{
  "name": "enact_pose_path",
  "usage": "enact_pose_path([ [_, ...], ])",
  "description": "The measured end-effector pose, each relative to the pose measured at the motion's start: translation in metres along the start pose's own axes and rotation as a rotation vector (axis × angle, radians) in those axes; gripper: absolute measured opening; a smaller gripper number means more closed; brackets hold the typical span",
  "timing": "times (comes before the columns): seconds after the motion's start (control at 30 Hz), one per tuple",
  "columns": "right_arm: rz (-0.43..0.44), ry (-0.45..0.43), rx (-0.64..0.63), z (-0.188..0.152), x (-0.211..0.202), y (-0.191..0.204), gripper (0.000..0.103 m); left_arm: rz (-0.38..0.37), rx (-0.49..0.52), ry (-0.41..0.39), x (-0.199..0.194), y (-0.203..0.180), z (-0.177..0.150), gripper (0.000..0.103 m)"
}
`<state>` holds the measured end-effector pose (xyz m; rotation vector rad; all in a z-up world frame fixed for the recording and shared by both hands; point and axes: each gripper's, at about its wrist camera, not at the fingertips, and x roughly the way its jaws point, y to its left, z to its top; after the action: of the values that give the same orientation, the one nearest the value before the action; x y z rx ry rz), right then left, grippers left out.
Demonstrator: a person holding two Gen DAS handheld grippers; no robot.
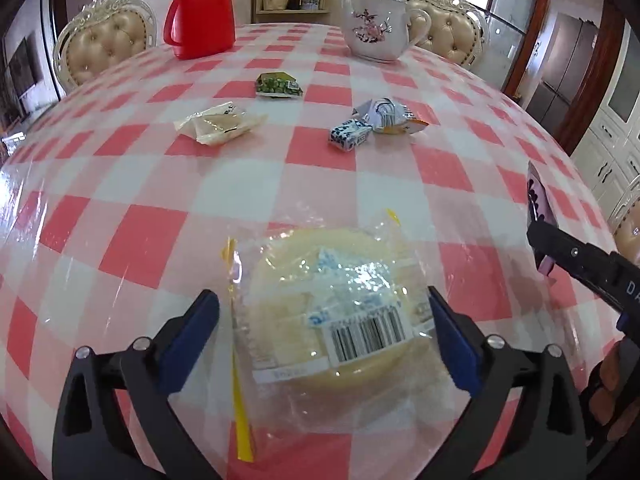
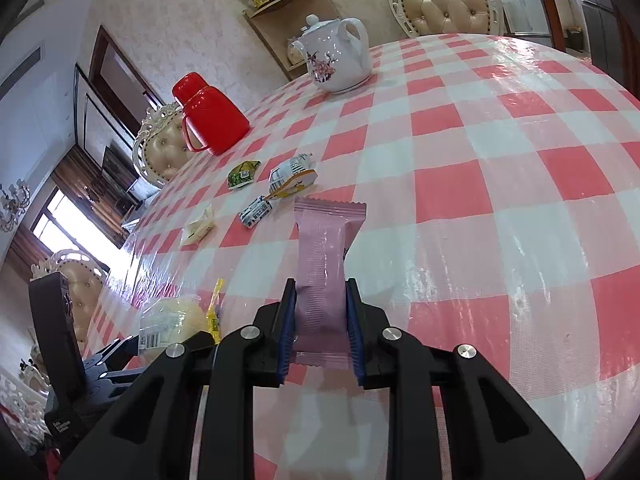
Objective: Organize snacks
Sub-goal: 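Grasp the round bun bag with the left tool, then carry the bun bag with left tool while right tool carries the pink bar over the box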
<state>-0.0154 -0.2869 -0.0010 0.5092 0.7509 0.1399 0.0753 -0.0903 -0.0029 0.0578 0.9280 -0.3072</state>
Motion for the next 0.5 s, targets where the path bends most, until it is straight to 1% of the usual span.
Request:
enact_pose_path([
  [0.03,-0.001,0.0,-0.012,0.0,0.0,0.002,0.024,0.0,0.005,-0.012,-0.002,0.0,-0.001,0.077],
  [0.1,-0.004,-0.004,-0.03,-0.001,0.0,0.005,0.024,0.011,0.0,-0.02,-0.003,0.0,-0.001,0.072],
  [0.13,-0.003,-0.007,-0.032,-0.001,0.0,0.005,0.024,0.001,-0.011,-0.021,-0.003,0.003,0.0,0.071],
  [0.2,0.002,-0.006,-0.024,-0.001,0.0,0.003,0.024,-0.01,-0.033,-0.026,-0.004,0.007,0.0,0.069],
  [0.27,0.008,-0.006,-0.004,0.0,0.001,-0.001,0.024,-0.006,-0.041,-0.032,-0.005,0.008,0.0,0.068],
  [0.5,0.016,-0.026,0.006,0.001,-0.001,-0.004,0.024,0.032,-0.05,-0.079,-0.017,0.008,-0.003,0.068],
])
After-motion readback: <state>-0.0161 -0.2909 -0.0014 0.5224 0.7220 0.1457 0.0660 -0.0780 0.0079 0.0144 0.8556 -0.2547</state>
